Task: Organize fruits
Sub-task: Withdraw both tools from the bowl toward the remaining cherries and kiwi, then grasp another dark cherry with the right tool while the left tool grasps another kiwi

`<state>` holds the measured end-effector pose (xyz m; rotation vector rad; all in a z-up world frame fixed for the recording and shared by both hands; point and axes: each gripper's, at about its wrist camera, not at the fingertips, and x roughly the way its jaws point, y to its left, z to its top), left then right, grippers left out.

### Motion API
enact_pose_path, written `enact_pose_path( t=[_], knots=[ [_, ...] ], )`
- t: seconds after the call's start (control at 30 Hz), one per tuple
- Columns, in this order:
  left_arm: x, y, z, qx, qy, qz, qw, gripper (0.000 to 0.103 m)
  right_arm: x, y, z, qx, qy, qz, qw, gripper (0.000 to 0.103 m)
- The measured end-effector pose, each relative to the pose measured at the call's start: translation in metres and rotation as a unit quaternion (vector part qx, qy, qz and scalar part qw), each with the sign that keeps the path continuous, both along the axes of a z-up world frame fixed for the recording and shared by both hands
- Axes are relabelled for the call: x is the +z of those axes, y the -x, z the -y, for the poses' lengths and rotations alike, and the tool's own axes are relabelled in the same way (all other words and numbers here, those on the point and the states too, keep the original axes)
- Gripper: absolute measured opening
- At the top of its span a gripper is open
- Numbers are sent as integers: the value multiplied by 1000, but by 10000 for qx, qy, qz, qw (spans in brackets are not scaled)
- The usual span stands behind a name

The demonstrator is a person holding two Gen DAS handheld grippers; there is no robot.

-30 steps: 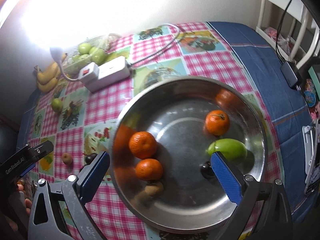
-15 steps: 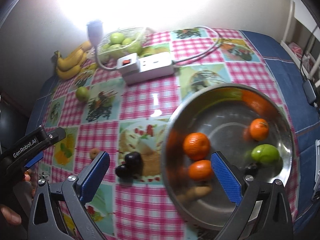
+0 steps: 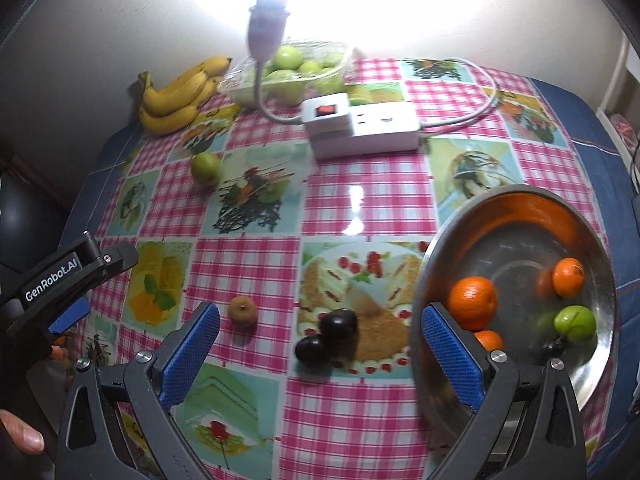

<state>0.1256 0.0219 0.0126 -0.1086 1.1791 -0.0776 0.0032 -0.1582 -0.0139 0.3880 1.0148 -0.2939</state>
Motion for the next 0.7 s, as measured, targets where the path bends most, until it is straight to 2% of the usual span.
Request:
enact_pose_path(
  t=[0.23,0.7],
  knots=[
    [-4,-1,-1,31,-22,-61,10000,103,-7,-13,-20,375,49,-96,9992,101],
    [-29,2,24,-359,190,-569,9976,103,-27,-13,-8,333,-124,-280,9990,101]
  ],
)
